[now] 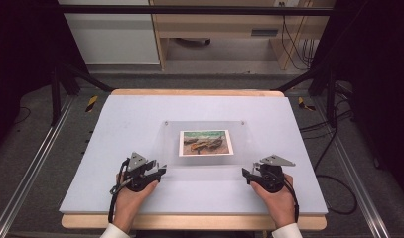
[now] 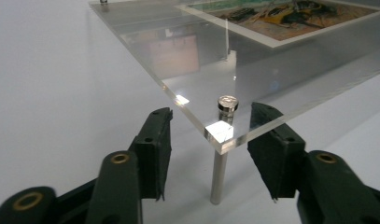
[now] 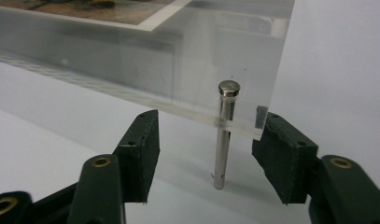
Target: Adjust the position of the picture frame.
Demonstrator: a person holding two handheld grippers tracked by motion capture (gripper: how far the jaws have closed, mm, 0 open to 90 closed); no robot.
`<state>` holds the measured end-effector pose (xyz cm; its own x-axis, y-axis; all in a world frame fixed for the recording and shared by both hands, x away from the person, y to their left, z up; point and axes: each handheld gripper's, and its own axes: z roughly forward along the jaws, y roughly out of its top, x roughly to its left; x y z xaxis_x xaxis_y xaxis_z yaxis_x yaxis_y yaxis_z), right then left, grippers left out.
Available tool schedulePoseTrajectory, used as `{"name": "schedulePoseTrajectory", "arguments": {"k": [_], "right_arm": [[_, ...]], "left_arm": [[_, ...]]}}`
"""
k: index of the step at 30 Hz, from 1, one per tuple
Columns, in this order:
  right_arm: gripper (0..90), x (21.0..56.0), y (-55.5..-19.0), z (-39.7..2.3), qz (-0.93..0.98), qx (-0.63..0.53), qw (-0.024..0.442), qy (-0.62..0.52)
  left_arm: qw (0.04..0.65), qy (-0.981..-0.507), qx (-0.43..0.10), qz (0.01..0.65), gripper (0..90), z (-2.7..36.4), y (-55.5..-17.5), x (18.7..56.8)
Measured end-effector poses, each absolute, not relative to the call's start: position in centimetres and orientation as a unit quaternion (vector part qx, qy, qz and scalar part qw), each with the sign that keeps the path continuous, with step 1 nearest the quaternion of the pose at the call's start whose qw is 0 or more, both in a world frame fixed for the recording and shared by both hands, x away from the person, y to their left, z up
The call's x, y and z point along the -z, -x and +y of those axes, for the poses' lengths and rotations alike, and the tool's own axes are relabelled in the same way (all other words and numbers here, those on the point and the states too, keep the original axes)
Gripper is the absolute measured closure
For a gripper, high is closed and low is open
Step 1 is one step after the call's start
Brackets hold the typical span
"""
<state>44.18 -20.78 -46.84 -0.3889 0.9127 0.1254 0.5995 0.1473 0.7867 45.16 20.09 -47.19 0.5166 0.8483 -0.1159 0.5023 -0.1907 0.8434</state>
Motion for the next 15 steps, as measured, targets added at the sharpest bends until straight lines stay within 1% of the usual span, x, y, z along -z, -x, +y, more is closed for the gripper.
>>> {"name": "schedulePoseTrajectory", "arguments": {"k": [4, 5, 7, 13, 15], "right_arm": [[33.0, 46.5, -43.5, -21.0, 0.733, -0.4, 0.206, -0.511], [29.9, 46.3, -43.3, -21.2, 0.731, -0.403, 0.211, -0.509], [28.5, 46.2, -43.2, -21.3, 0.729, -0.404, 0.212, -0.51], [20.3, 45.9, -42.9, -21.7, 0.72, -0.411, 0.225, -0.512], [19.3, 45.8, -42.8, -21.7, 0.72, -0.412, 0.225, -0.512]], "left_arm": [[0.45, -0.749, -0.188, 0.448, 40.0, 20.4, -45.0, 46.9], [0.449, -0.751, -0.192, 0.444, 37.0, 20.6, -44.9, 46.8], [0.454, -0.75, -0.184, 0.445, 35.6, 20.6, -44.9, 46.7], [0.459, -0.754, -0.173, 0.437, 25.4, 20.9, -44.5, 46.4], [0.467, -0.75, -0.174, 0.436, 24.4, 21.0, -44.3, 46.1]]}}
